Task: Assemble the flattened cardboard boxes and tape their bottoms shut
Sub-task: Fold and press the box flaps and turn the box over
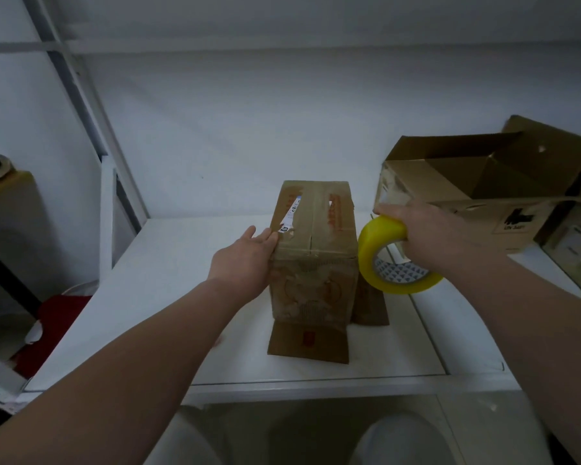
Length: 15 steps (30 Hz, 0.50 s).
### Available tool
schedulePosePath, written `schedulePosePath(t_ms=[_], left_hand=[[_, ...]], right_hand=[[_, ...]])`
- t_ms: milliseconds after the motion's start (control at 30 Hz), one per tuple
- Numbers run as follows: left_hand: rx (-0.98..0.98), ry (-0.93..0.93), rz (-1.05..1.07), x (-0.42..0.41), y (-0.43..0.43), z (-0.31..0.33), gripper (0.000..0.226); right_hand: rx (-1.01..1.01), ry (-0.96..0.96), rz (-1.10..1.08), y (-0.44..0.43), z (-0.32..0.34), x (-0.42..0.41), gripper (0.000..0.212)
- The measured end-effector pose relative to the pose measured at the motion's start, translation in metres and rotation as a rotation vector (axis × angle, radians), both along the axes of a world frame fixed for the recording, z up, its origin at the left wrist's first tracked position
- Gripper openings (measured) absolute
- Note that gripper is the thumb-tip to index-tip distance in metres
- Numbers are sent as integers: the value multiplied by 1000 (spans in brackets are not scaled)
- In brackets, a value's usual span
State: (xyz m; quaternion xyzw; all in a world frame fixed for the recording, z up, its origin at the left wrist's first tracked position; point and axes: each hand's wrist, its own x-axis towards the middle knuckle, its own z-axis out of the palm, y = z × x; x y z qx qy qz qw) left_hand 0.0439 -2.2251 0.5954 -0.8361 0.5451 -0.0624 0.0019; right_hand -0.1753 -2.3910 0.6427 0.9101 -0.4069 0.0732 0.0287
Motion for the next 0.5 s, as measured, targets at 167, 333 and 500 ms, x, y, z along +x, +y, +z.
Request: schedulePosePath(t_ms=[167,333,500], left_hand=[[27,-16,-8,1,0,4,65],[61,-26,-8,1,0,5,66],[72,-28,-15,1,0,5,70]], right_hand=[[17,8,6,-4,-5,-1,73],[34,18,10,-4,-9,-4,69],[5,52,9,1,-16,-7,64]])
